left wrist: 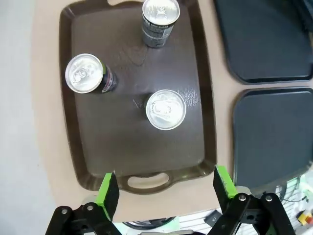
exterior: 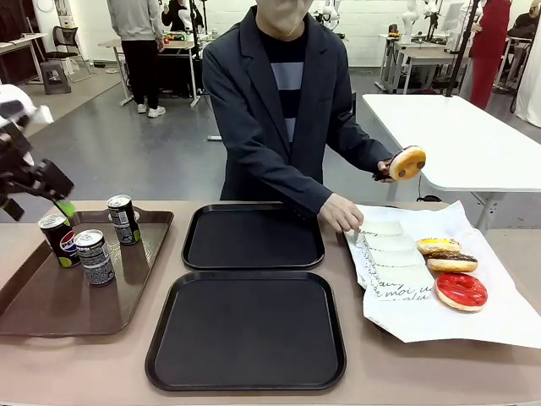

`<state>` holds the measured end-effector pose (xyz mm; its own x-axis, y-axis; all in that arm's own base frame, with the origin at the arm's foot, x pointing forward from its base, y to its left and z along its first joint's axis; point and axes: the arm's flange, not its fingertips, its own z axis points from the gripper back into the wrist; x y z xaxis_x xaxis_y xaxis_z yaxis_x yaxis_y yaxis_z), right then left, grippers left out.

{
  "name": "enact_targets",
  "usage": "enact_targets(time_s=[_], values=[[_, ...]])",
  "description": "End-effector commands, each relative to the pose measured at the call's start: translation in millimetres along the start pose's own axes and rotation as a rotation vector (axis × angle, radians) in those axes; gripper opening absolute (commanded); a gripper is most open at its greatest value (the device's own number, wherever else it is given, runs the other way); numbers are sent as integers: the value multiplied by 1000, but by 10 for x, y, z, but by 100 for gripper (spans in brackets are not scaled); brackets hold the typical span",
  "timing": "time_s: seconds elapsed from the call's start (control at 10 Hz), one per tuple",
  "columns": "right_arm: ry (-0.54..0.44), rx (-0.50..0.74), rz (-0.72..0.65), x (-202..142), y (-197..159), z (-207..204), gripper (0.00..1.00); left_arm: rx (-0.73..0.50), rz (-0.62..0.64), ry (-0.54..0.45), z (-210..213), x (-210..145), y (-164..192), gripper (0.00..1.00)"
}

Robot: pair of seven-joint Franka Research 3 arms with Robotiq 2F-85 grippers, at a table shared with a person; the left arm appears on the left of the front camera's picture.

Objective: Set up donuts and drinks on trays.
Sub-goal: Pick up one Pepsi coke and place it on the Flat Tray.

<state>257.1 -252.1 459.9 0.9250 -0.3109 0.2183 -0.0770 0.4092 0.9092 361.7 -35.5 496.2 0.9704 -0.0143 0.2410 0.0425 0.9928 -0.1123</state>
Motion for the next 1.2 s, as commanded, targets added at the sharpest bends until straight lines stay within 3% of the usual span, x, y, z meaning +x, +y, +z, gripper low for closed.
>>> enact_targets(time_s=[0.0,0.3,1.1], values=[[-6,17,16,7,-4,7,100,72,40,32,-278,163,-92,100],[-6,17,16,7,-4,7,100,153,41,37,-662,352,-135,100],[-6,17,16,7,-4,7,100,109,17,50,-633,220,-93,100]])
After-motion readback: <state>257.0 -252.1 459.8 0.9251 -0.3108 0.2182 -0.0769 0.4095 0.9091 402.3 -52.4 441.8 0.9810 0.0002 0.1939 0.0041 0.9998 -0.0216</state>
